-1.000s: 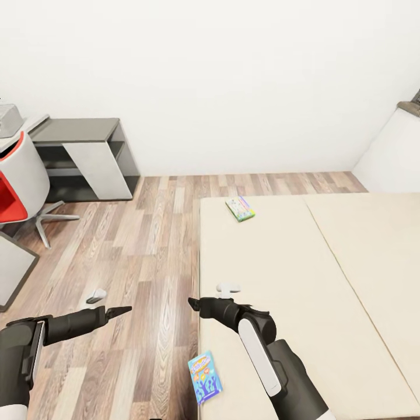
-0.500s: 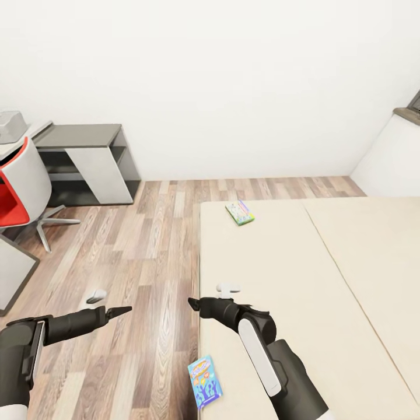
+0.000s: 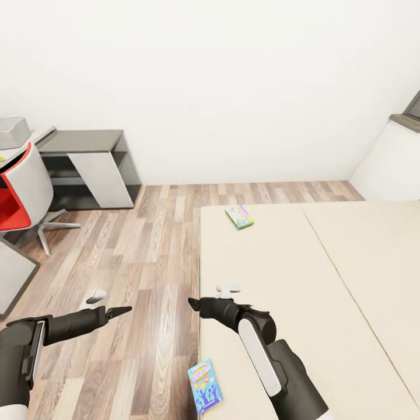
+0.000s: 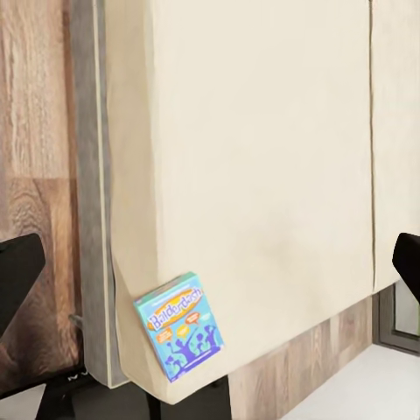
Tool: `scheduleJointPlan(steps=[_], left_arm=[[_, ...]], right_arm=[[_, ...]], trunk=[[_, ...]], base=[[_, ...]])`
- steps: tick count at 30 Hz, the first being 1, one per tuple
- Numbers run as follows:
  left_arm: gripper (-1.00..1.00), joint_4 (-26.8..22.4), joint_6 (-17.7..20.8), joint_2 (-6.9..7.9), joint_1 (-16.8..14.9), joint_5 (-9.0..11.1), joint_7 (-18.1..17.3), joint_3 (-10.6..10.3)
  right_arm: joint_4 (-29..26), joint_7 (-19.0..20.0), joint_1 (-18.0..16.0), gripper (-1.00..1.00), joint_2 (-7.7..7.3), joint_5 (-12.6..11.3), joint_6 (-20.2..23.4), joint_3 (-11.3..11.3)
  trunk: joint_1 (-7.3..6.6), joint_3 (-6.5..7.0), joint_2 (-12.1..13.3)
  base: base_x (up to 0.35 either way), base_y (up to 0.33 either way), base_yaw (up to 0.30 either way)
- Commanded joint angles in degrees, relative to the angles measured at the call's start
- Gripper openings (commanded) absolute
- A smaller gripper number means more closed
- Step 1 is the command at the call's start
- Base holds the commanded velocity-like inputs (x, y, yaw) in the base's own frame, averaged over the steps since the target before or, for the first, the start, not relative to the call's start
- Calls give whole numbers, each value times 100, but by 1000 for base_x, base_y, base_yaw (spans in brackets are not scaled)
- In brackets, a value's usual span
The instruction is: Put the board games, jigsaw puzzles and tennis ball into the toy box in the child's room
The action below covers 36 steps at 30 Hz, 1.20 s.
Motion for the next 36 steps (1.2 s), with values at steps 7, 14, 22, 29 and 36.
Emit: scheduleJointPlan(steps=[7, 14, 22, 29, 36], left_arm=[[100, -6, 49, -2, -6, -57, -59, 16], [100, -5, 49, -2, -6, -56, -59, 17], [100, -7, 49, -2, -6, -53, -59, 17], [100, -7, 49, -2, -6, -51, -59, 17], [100, -7, 49, -2, -6, -54, -60, 17]], right_arm=[[-7, -49, -4, 100, 0, -56, 20, 3], [-7, -49, -4, 100, 0, -56, 20, 3], [-7, -49, -4, 100, 0, -56, 20, 3], [-7, -49, -4, 100, 0, -56, 20, 5], [-7, -49, -5, 100, 0, -56, 20, 4]], trunk=[[4, 58, -10], [4, 124, -10], [4, 200, -10], [4, 267, -10], [4, 333, -10]], base=[[0, 0, 0], [0, 0, 0], [0, 0, 0], [0, 0, 0], [0, 0, 0]])
